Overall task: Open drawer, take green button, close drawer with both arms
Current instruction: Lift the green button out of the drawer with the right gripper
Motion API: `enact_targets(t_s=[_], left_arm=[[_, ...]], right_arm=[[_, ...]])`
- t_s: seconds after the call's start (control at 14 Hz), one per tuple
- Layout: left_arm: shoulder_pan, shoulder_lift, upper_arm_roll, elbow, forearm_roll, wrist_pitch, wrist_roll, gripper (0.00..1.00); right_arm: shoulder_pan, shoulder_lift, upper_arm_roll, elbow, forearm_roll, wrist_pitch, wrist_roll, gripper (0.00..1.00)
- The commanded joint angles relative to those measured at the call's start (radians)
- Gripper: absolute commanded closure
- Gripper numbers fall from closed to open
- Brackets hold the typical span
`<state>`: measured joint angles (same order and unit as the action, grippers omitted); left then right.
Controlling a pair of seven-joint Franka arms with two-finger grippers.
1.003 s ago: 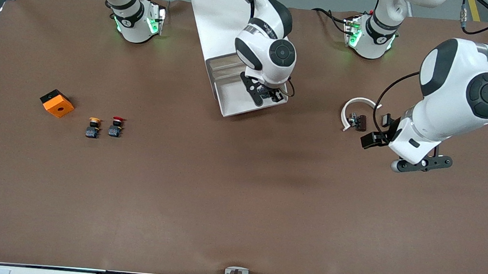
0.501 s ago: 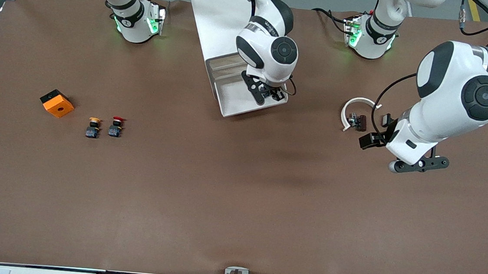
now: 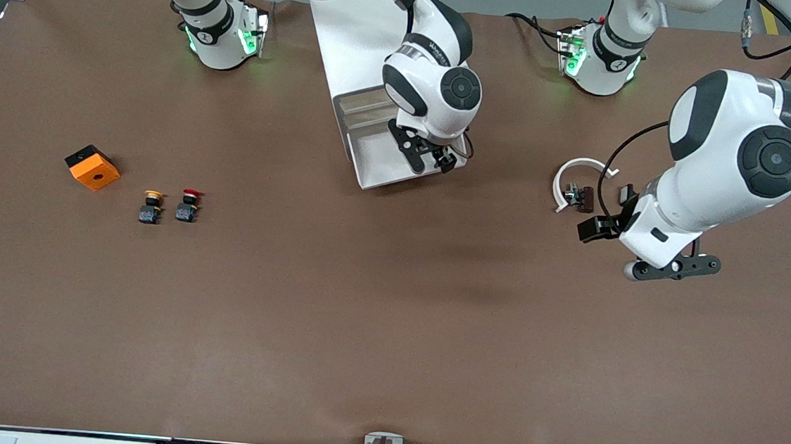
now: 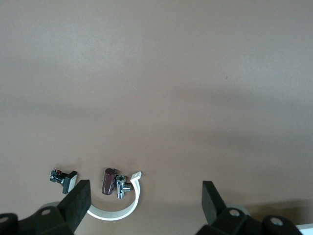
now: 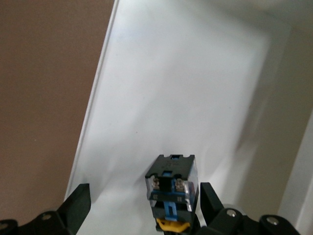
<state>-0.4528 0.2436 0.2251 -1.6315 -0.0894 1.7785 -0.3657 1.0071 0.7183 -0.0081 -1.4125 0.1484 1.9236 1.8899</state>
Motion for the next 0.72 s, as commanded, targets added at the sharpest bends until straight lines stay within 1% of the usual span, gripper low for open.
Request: enact_targets(t_s=[0.0,0.14,0.21,0.29,0.36,0.43,0.5,0.57,0.64], left_arm=[[-0.006,-0.012,-0.001,-0.01,0.023,0.013,-0.001,0.0],[-0.006,-0.013,-0.001,-0.008,0.023,0.013,-0.002,0.0],[-0.007,-0.01,-0.001,-0.01,0.023,0.013,-0.002,0.0],[-0.012,-0.007,-0.001,-0.01,0.023,0.013,-0.005,0.0],[-0.014,-0.006,-0.001,-0.01,0.023,0.015,-0.007,0.0],[-0.014,-0.004,-0.001,-0.01,0.023,0.015,-0.007,0.0],[-0.014,-0.004,-0.001,-0.008,0.023,0.015,-0.007,0.0],[-0.012,-0.004,-0.001,-0.01,0.023,0.015,-0.007,0.0],[-0.012,-0.006,-0.001,-0.011,0.023,0.015,-0.007,0.0]], right_arm=[[0.013,0.001,-0.012,-0.016,-0.018,0.006,-0.005,0.0],[0.013,0.001,-0.01,-0.017,-0.021,0.006,-0.006,0.01],[0.013,0.001,-0.01,-0.017,-0.029,0.006,-0.008,0.09],[0.013,0.003,-0.01,-0.017,-0.029,0.006,-0.011,0.22],[0.013,0.001,-0.01,-0.016,-0.029,0.006,-0.018,0.42],[0.013,0.001,-0.01,-0.014,-0.029,0.005,-0.028,0.66],[0.013,0.001,-0.01,-0.014,-0.029,0.005,-0.028,0.96],[0.013,0.0,-0.01,-0.013,-0.029,0.005,-0.028,1.0],[0.015,0.0,-0.01,-0.01,-0.029,0.003,-0.028,1.0]])
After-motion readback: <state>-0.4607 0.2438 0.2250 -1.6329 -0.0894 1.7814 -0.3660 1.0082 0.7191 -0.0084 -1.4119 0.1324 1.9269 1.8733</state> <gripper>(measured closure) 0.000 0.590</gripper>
